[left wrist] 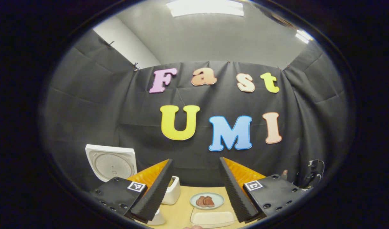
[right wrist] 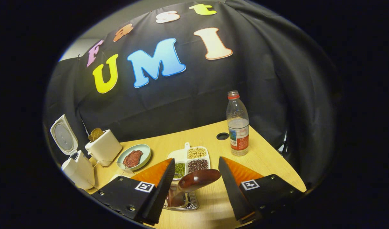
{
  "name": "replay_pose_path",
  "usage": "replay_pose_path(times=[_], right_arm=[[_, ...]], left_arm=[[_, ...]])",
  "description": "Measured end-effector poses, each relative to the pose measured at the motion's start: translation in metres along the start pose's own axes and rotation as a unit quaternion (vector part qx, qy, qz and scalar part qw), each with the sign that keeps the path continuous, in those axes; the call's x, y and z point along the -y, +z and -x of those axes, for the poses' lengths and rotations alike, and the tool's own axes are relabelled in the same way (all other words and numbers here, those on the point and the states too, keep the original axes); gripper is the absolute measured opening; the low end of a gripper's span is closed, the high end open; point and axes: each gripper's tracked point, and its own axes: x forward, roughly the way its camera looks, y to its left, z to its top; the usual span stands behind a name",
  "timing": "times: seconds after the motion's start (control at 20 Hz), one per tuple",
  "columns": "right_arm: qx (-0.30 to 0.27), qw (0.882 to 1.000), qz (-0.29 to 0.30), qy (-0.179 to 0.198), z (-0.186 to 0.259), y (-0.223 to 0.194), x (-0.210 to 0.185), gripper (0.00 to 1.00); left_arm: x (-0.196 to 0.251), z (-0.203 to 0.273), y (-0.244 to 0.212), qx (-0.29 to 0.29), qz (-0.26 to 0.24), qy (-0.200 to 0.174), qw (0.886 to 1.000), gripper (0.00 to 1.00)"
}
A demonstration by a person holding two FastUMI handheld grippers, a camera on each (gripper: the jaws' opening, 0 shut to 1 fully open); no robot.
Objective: Close the left gripper, press the button to open the rice cooker; take a wooden spoon from the chopstick holder with the right hand, scoop a spoonful of rice and pour it into the rice cooker, then put the wooden spoon back into the chopstick holder.
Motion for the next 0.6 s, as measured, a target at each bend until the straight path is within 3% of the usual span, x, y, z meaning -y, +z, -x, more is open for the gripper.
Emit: replay_pose_path(times=[0.1, 0.25, 0.3, 0.35, 0.4, 0.5, 0.6], right_arm=[[-0.001, 1.000, -0.012, -0.003, -0.001, -0.001, 0.000, 0.74], [-0.013, 1.000, -0.022, 0.014, 0.000, -0.004, -0.010, 0.49], [-0.012, 0.999, -0.030, 0.027, 0.000, -0.004, -0.015, 0.49], [-0.018, 0.999, -0.032, 0.032, -0.001, -0.007, -0.019, 0.40], [-0.014, 0.998, -0.040, 0.047, 0.003, -0.003, -0.024, 0.40], [-0.019, 0.997, -0.051, 0.061, 0.000, -0.001, -0.031, 0.25], [-0.020, 0.997, -0.044, 0.062, 0.002, -0.004, -0.039, 0.18]], left_arm=[[-0.002, 0.003, -0.003, -0.009, -0.005, 0.001, 1.000, 0.97], [-0.003, 0.009, -0.003, -0.011, -0.005, 0.002, 1.000, 0.98], [-0.003, 0.009, -0.003, -0.012, -0.005, 0.000, 1.000, 0.97], [-0.003, 0.010, -0.003, -0.012, -0.006, 0.000, 1.000, 0.96], [-0.004, 0.010, -0.004, -0.013, -0.007, 0.000, 1.000, 0.96], [-0.005, 0.012, -0.006, -0.017, -0.008, -0.003, 1.000, 0.96], [-0.008, 0.013, -0.004, -0.015, -0.006, -0.002, 1.000, 0.97]])
